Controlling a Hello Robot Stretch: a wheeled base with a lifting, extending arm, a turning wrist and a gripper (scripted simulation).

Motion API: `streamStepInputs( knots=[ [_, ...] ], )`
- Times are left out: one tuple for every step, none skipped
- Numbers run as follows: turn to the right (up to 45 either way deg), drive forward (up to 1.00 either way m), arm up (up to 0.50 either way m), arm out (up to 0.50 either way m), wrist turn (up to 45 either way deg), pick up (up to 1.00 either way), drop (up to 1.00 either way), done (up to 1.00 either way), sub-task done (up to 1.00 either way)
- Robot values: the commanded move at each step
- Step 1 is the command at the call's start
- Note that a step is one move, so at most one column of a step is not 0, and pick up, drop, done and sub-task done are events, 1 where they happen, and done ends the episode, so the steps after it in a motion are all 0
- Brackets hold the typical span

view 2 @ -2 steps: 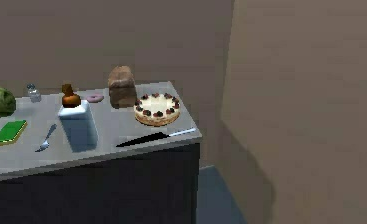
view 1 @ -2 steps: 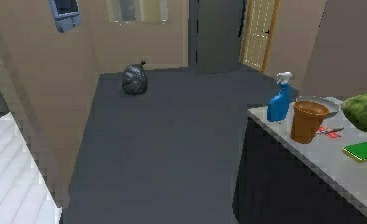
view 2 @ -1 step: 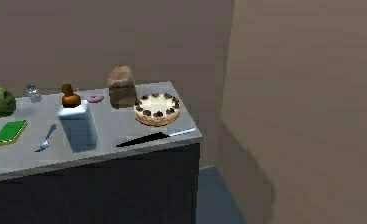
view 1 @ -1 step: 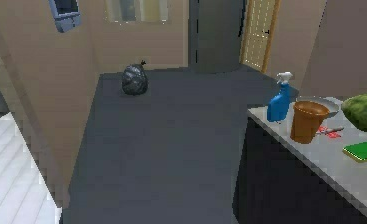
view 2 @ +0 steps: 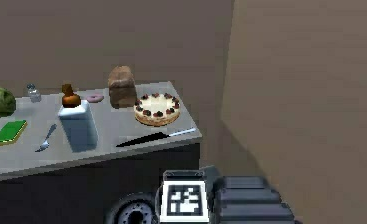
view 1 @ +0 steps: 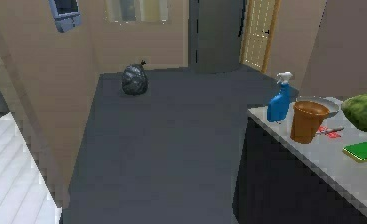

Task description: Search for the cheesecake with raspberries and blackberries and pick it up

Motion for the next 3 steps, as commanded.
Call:
streamStepInputs(
  knots=[
    [0.0,0.0,0.0,0.44,0.0,0.0,0.0,0.0,0.0],
    [0.0,0.0,0.0,0.0,45.0,0.0,0.0,0.0,0.0],
    [0.0,0.0,0.0,0.0,45.0,0.0,0.0,0.0,0.0]
  ],
)
